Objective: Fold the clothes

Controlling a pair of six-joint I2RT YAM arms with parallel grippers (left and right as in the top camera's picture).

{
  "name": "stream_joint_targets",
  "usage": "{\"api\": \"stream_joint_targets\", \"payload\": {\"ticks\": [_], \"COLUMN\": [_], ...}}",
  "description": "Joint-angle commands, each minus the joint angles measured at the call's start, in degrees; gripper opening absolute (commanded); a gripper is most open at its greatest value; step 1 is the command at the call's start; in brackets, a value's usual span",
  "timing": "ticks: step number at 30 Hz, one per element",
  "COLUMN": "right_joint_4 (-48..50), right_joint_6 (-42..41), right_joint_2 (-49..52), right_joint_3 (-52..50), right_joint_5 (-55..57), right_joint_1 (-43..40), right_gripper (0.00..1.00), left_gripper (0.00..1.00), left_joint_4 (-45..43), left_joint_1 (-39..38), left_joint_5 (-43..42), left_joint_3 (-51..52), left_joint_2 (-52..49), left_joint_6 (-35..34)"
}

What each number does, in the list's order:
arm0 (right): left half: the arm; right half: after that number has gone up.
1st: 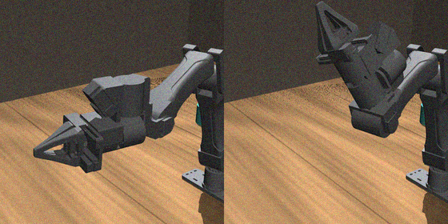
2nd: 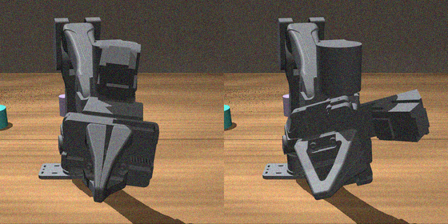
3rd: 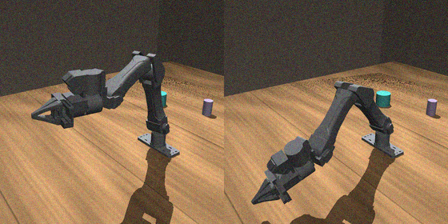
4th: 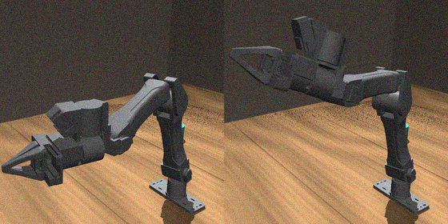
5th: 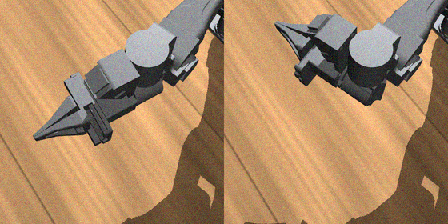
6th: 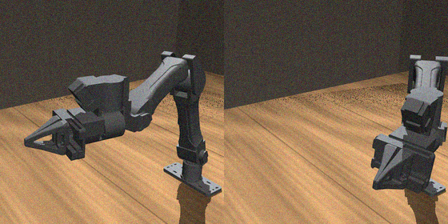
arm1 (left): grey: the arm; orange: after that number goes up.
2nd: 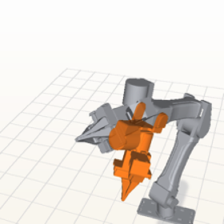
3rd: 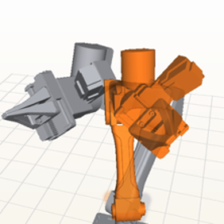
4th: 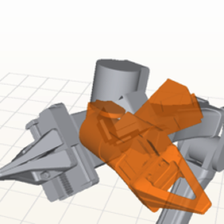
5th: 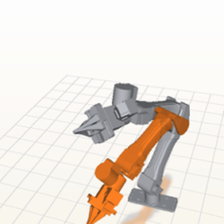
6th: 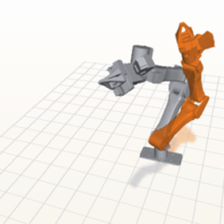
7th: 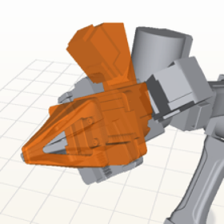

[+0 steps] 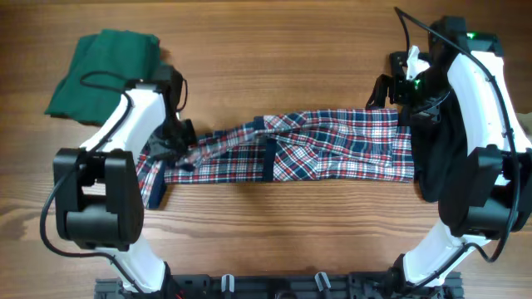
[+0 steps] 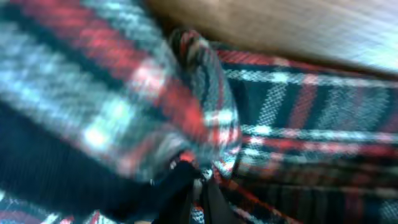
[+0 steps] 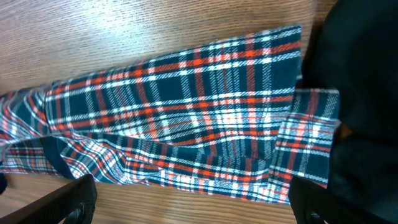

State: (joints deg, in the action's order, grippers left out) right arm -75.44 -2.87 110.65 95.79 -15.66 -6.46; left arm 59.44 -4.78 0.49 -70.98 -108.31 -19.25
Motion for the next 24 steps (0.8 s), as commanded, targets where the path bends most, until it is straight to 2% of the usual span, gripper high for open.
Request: {"api": "stream_joint_targets", "payload": {"ticks": [1,2,3,7,12,16,20,24], "right_joint_4": [-0.1,-0.1,-0.1,0.2,1.2,2.5,2.7,5.5], "right_joint_6": [1.0,1.0,1.0,1.0,1.0,1.1,5.9,7.2], "right_joint_2": [-0.9,-0.9,-0.9,-0.9,-0.9,-0.9,-1.0,-0.9], "right_joint_3": [0.6,0.6,0.6,0.4,-2.7,-5.7,-5.8,-6.8], "right_joint_5": [-1.1,-1.1,-1.1,-1.1,-1.1,-1.9,-10.2,-7.2], "right_joint_1": [0.2,0.2,0.2,0.2,0.2,0.2,0.6,5.9], "right_gripper": [0.99,1.0,1.0,1.0,1.0,1.0,0.99,0.94], "left_gripper": [0.55,0.88,1.0,1.0,1.0,1.0,1.0,1.0], "left_joint_4": [-1.0,-1.3,-1.8,-5.2,-3.8,-3.9,-3.5,-3.5], "left_joint_1": [0.0,0.0,0.0,0.0,0.1,0.2,0.2,-0.1], "left_joint_5": [0.2,0.1,0.0,0.0,0.0,0.1,0.2,-0.5], "left_joint_3": [2.8,2.8,2.8,2.7,-1.5,-2.6,-2.6,-2.5], "left_joint_2": [-0.3,-0.3,-0.3,-0.3,0.9,5.7,14.2,20.4], "left_joint_6": [-1.0,-1.0,-1.0,-1.3,-2.1,-3.5,-5.2,-6.7]}}
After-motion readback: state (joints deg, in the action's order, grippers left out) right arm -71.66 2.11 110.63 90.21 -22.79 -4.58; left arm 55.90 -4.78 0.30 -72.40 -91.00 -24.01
